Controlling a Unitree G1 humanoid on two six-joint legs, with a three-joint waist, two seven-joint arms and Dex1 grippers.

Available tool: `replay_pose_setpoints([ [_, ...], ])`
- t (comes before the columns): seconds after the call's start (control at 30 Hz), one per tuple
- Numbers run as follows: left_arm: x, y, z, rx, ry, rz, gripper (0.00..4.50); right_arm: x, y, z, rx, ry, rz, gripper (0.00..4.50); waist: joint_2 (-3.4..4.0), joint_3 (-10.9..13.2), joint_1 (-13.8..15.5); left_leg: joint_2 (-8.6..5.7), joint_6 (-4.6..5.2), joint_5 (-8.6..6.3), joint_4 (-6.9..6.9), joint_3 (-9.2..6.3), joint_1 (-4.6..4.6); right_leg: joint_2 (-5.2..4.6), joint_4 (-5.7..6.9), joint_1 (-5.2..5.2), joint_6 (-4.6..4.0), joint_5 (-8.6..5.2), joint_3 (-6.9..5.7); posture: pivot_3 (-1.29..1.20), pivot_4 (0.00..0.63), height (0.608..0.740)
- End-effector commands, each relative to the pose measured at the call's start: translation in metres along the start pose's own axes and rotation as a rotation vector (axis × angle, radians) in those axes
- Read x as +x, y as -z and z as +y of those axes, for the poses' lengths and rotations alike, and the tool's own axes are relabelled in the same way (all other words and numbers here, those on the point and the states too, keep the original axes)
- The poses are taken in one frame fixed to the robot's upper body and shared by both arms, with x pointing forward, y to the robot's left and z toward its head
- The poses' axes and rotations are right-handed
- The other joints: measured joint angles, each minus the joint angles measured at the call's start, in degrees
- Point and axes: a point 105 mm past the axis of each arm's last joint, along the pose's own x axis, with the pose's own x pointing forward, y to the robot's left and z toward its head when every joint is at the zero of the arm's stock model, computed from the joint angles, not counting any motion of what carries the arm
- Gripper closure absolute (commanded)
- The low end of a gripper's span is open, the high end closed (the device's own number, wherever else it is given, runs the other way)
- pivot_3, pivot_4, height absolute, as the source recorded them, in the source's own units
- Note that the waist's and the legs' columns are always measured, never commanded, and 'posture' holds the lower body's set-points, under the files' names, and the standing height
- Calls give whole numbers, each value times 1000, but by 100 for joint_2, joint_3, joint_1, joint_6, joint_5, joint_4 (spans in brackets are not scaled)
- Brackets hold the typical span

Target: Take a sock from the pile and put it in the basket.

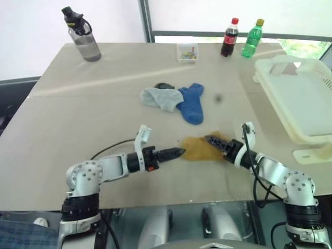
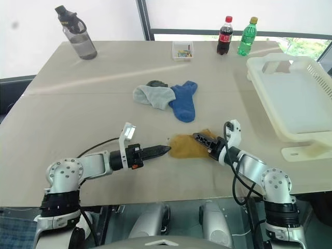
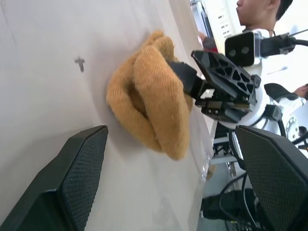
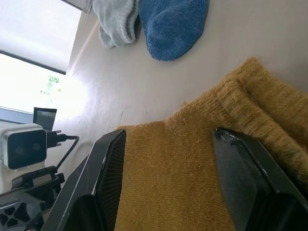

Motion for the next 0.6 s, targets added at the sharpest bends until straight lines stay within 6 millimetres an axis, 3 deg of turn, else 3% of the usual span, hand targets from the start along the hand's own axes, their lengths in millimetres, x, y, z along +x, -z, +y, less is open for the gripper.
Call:
replay_pose_setpoints([
  [0.03, 10, 9, 4, -35, -19, 45, 34, -2, 7, -21, 11, 108, 20, 1532, -2, -3, 4, 0, 0, 0, 0, 0, 0, 0, 0, 1, 0, 0, 0, 0, 150, 740],
  [0.3, 37, 10, 13, -37, -69, 69, 34, 1, 7, -19, 9, 104, 16, 1532, -2, -22, 11, -1, 0, 0, 10, -3, 19, -2, -1, 23, 0, -21, -2, 0, 150, 740],
  [0.6, 41, 3, 14, 13, -62, 89, 34, 1, 7, -19, 13, 107, 6, 1532, 15, -69, 10, 0, 0, 0, 11, -7, 21, -2, -3, 27, 3, -24, -4, 0, 150, 740],
])
